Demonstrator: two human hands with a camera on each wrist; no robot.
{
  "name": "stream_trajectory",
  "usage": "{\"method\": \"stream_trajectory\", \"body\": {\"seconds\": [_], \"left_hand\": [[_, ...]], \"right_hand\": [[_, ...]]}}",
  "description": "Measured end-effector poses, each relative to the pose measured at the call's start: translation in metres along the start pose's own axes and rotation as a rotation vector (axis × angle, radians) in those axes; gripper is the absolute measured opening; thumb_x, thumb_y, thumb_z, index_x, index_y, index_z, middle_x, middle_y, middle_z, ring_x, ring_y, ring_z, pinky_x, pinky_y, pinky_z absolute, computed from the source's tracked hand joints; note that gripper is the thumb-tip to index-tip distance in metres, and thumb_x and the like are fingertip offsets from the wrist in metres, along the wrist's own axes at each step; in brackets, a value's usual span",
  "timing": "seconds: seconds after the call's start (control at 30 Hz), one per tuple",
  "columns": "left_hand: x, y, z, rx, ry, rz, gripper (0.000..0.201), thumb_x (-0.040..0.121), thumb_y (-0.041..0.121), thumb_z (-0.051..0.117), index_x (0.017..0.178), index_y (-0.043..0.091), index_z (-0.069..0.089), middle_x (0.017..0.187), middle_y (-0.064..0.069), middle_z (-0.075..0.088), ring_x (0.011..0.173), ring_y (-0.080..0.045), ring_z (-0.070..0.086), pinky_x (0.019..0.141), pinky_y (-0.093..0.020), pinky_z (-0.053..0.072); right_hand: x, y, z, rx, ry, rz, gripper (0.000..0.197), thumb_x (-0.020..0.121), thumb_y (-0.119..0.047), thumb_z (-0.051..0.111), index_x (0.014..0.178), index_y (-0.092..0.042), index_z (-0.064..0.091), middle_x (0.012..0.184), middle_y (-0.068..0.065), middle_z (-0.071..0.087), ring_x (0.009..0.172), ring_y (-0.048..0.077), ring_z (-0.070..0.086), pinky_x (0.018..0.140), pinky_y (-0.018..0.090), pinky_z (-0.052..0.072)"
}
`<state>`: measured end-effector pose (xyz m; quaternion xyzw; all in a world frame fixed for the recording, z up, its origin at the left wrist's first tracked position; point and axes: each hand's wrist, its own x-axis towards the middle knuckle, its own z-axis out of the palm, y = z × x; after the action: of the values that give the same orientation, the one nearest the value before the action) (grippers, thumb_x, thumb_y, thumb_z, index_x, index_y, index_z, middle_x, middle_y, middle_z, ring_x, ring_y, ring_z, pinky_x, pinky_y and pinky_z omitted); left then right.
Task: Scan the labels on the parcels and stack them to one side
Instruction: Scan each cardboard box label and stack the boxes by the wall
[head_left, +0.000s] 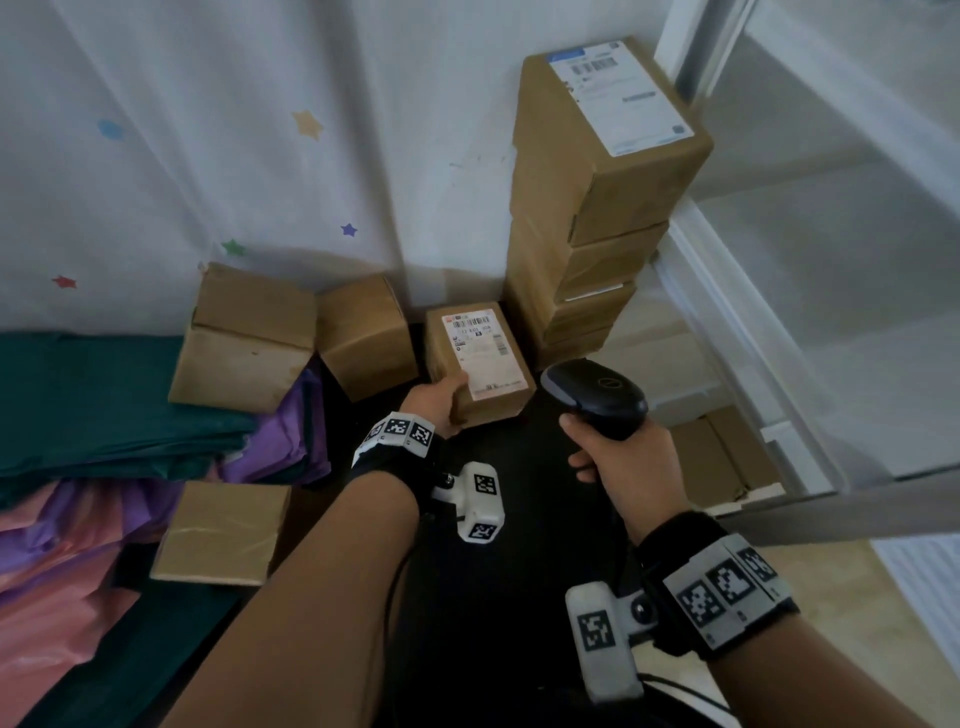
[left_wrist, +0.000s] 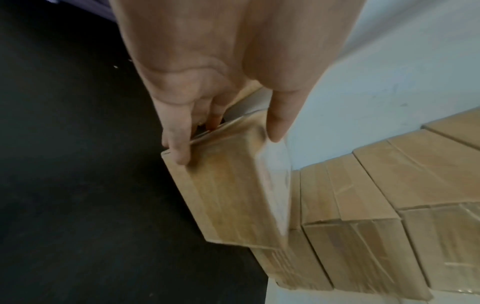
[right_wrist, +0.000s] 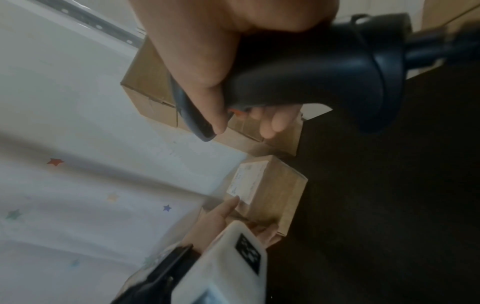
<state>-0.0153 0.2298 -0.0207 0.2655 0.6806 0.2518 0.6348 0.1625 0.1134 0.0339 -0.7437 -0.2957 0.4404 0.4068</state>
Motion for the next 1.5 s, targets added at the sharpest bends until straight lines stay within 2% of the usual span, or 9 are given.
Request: {"method": "stream_trajectory", "body": {"seconds": [0.27,0.5,0.57,0.73,0.97,1.07,1.2,1.37,1.5], "left_hand": [[0.021,0.033,0.021,0.396,0.103,0.199,0.034,0.094,0.01,0.051,0.125,-0.002,0.057,0.128,-0.021,0.058,0.121,-0.035,0.054,0.099,-0.038,0.043],[0.014,0.029,0.022,0.359,0.091,0.203,0.059,0.094,0.019,0.057,0.148,0.014,0.032,0.148,-0.01,0.041,0.132,-0.027,0.043,0.105,-0.032,0.035],[0.003,0.027,0.016,0.351,0.156,0.252,0.067,0.092,0.022,0.06,0.15,0.017,0.026,0.15,-0.009,0.037,0.134,-0.026,0.041,0.101,-0.031,0.037],[-0.042,0.012,-0.013,0.499,0.328,0.551,0.045,0.093,0.021,0.056,0.136,0.024,0.045,0.139,0.0,0.049,0.121,-0.014,0.051,0.087,-0.021,0.037],[-0.113,-0.046,-0.096,0.68,0.706,0.824,0.045,0.084,0.01,0.062,0.128,0.01,0.055,0.127,-0.01,0.056,0.119,-0.027,0.05,0.1,-0.033,0.039],[-0.125,-0.067,-0.133,0.868,0.851,0.65,0.062,0.078,0.025,0.067,0.134,0.006,0.048,0.139,-0.02,0.043,0.132,-0.038,0.035,0.11,-0.043,0.027],[-0.13,-0.084,-0.164,0.877,0.779,0.273,0.107,0.069,0.056,0.072,0.15,0.021,0.013,0.157,-0.014,0.014,0.144,-0.034,0.013,0.117,-0.046,0.016],[-0.134,-0.087,-0.17,0.811,0.667,0.28,0.119,0.063,0.057,0.076,0.151,0.023,0.004,0.147,-0.011,0.03,0.136,-0.033,0.029,0.111,-0.044,0.03],[-0.134,-0.087,-0.157,0.713,0.611,0.342,0.124,0.059,0.059,0.078,0.151,0.025,0.002,0.152,-0.009,0.025,0.139,-0.029,0.025,0.112,-0.041,0.028]], "right_hand": [[0.024,0.0,-0.005,0.034,-0.006,0.018,0.017,0.081,-0.024,0.08,0.083,-0.031,0.064,0.065,-0.001,0.072,0.054,0.005,0.066,0.052,0.019,0.053],[0.022,-0.002,-0.002,0.032,-0.04,0.005,0.016,0.082,-0.025,0.078,0.095,-0.023,0.068,0.077,0.002,0.073,0.06,0.006,0.068,0.053,0.018,0.052],[0.018,-0.002,0.001,0.026,-0.047,-0.013,0.018,0.083,-0.025,0.078,0.098,-0.021,0.068,0.079,0.002,0.073,0.065,0.01,0.069,0.057,0.022,0.054],[0.004,-0.004,0.019,0.014,-0.095,-0.046,0.029,0.085,-0.025,0.076,0.11,-0.016,0.067,0.091,0.006,0.071,0.08,0.02,0.07,0.077,0.039,0.06],[-0.023,0.004,0.064,-0.023,-0.227,-0.103,0.03,0.082,-0.029,0.078,0.109,-0.018,0.068,0.087,0.001,0.072,0.075,0.013,0.071,0.066,0.029,0.054],[-0.037,0.006,0.087,-0.043,-0.292,-0.129,0.024,0.081,-0.03,0.079,0.101,-0.026,0.067,0.085,-0.003,0.072,0.075,0.012,0.071,0.067,0.031,0.057],[-0.051,0.006,0.109,-0.074,-0.35,-0.158,0.022,0.081,-0.03,0.079,0.098,-0.029,0.066,0.08,-0.004,0.072,0.073,0.012,0.071,0.07,0.033,0.059],[-0.059,0.009,0.111,-0.093,-0.37,-0.169,0.024,0.082,-0.03,0.078,0.1,-0.031,0.062,0.083,-0.006,0.071,0.072,0.01,0.071,0.064,0.026,0.056],[-0.057,0.013,0.103,-0.085,-0.314,-0.149,0.024,0.081,-0.03,0.078,0.098,-0.031,0.061,0.083,-0.006,0.07,0.074,0.011,0.07,0.066,0.028,0.057]]}}
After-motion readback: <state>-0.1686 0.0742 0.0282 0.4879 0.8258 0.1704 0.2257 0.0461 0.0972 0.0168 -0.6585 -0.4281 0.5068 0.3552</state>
